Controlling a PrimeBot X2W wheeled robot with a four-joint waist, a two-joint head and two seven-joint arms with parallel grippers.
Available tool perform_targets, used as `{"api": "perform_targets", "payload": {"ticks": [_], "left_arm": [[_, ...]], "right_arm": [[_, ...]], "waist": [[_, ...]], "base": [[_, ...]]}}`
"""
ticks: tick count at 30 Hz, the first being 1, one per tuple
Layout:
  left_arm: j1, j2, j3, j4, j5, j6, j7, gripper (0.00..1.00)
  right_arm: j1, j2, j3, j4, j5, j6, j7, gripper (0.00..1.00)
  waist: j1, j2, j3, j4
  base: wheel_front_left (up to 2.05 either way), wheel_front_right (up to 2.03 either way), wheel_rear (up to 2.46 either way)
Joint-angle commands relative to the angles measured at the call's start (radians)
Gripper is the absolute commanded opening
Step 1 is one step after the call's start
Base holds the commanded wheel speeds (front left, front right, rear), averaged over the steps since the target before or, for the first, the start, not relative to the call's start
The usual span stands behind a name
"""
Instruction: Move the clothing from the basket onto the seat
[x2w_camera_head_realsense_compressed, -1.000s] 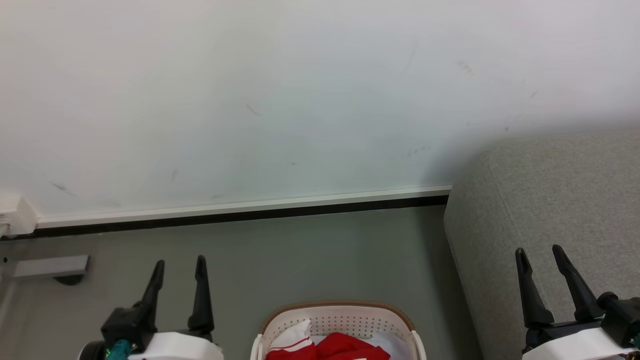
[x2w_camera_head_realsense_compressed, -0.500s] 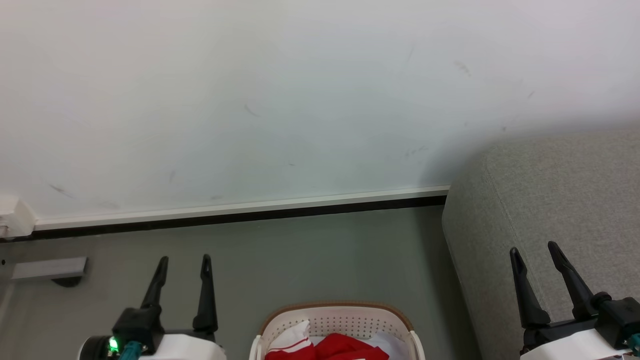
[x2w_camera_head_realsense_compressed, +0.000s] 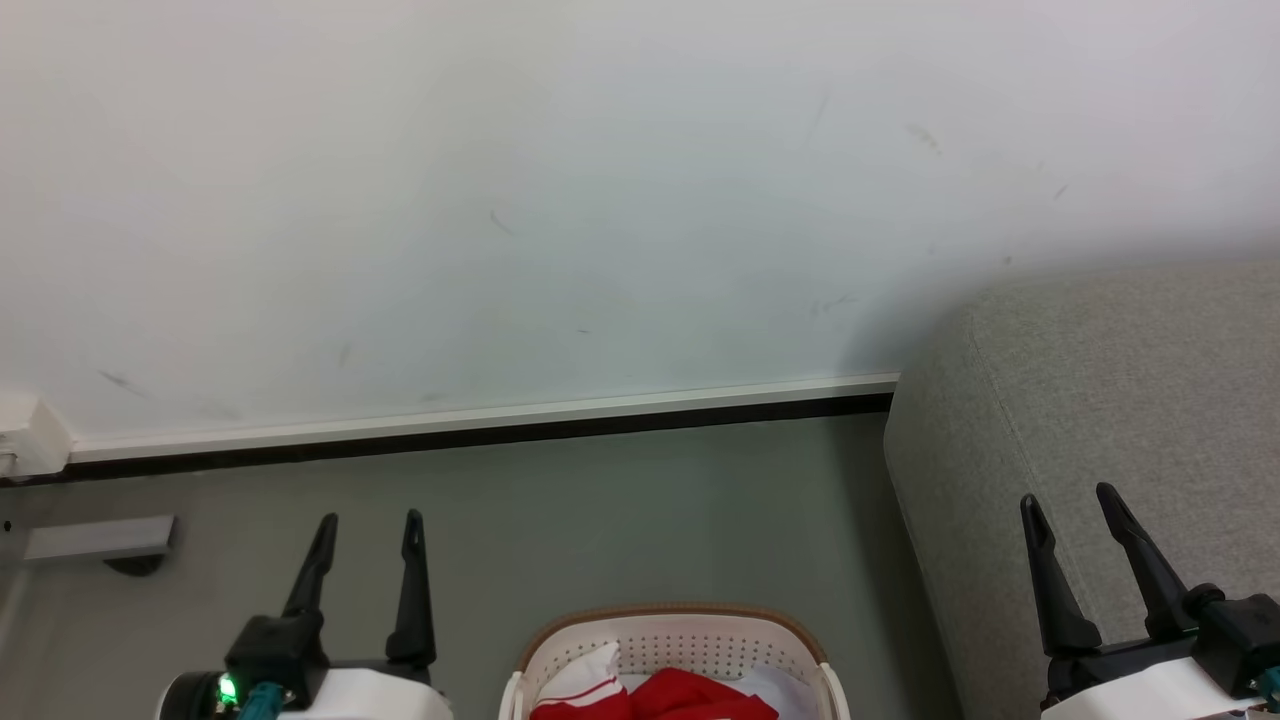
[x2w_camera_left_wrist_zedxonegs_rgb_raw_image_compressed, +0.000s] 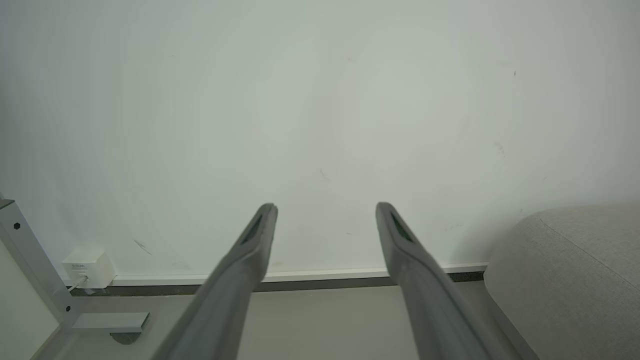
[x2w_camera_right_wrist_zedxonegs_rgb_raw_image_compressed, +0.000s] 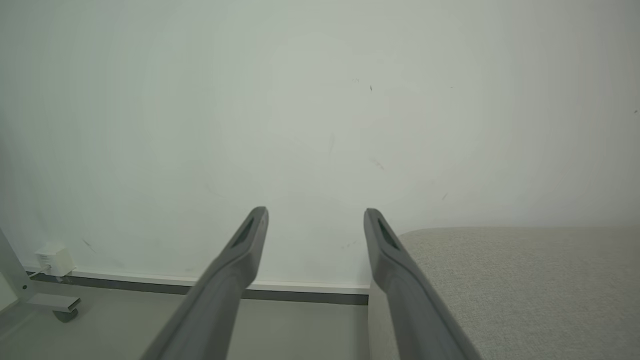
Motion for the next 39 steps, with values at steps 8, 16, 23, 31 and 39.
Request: {"api": "perform_targets", "payload": {"ticks": [8, 16, 23, 31, 39], "left_arm": [[-0.001, 0.008, 0.004, 0.001, -0.006, -0.003, -0.001, 1.0], [0.003, 0.008, 0.003, 0.0, -0.015, -0.005, -0.001, 1.0], [-0.004, 0.008, -0.004, 0.005, -0.028, -0.006, -0.001, 1.0], [-0.036, 0.008, -0.028, 0.0, -0.047, -0.013, -0.001, 1.0], [-0.112, 0.007, -0.077, 0.039, -0.089, -0.037, -0.001, 1.0]], "right_arm": [[-0.009, -0.007, 0.003, 0.001, 0.008, -0.002, -0.003, 1.0], [-0.01, -0.004, 0.0, -0.004, 0.024, -0.002, -0.003, 1.0], [-0.009, -0.004, -0.003, -0.01, 0.033, -0.002, -0.003, 1.0], [-0.025, -0.025, -0.025, -0.025, 0.055, -0.002, -0.003, 1.0], [-0.057, -0.041, -0.059, -0.052, 0.067, -0.002, -0.003, 1.0]], "waist": [[0.0, 0.0, 0.001, -0.002], [0.0, 0.0, 0.004, -0.007], [0.0, 0.0, 0.014, -0.008], [0.0, 0.0, 0.061, -0.019], [0.0, 0.0, 0.152, -0.057]], "base": [[0.0, 0.0, 0.0], [0.0, 0.0, 0.0], [0.0, 0.0, 0.0], [0.0, 0.0, 0.0], [0.0, 0.0, 0.0]]}}
